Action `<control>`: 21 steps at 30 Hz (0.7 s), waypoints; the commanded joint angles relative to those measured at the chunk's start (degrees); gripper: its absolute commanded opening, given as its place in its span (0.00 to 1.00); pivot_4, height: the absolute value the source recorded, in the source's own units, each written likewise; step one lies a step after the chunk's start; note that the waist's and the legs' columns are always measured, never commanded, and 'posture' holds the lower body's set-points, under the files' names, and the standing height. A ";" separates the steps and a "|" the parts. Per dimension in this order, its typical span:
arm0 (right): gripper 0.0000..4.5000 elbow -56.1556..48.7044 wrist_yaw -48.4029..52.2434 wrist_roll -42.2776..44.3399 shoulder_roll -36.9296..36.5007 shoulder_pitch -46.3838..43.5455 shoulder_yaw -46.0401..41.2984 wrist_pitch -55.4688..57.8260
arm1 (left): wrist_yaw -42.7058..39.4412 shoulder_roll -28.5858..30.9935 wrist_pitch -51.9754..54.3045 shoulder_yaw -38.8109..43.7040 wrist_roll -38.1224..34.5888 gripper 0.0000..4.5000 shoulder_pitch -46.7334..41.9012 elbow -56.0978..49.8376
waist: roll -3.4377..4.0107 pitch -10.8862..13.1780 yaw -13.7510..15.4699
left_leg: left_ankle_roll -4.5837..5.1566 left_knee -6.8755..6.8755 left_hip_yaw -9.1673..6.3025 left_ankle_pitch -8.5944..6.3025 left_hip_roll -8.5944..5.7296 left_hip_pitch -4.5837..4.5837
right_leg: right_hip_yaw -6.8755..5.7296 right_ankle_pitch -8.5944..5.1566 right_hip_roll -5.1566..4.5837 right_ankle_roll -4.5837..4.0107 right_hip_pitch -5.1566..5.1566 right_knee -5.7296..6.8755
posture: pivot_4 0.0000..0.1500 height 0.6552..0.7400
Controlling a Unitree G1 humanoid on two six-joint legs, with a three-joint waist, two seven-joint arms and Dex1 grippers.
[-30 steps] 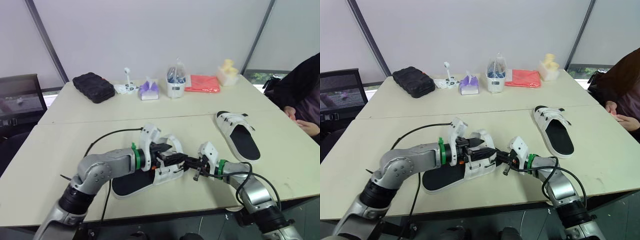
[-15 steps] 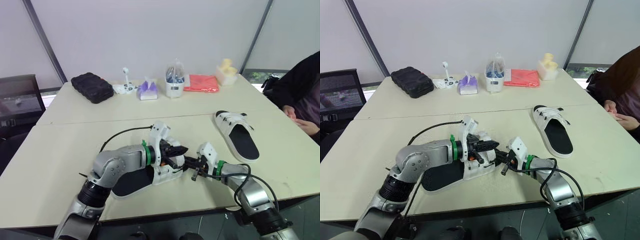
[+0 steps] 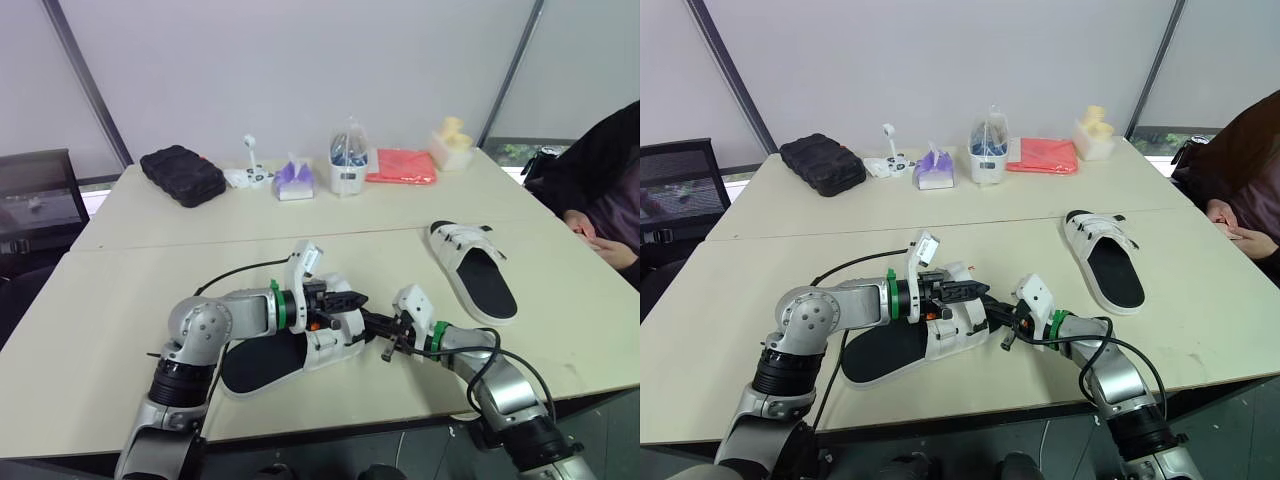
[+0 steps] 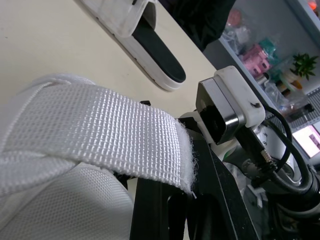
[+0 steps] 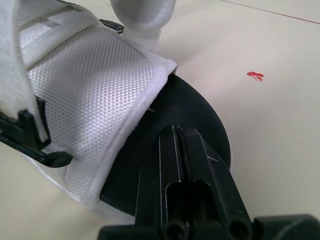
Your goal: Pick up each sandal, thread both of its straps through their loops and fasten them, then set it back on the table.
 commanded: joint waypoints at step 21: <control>0.00 0.71 -0.67 -1.20 -0.04 2.07 1.10 2.44 | -12.76 6.56 -8.05 -8.67 14.07 0.01 1.12 -4.36 | 0.00 0.00 0.03 | -0.13 -0.29 -0.02 -0.08 0.02 -0.01 | 0.02 -0.03 -0.05 0.00 -0.06 -0.21 | 1.00 1.00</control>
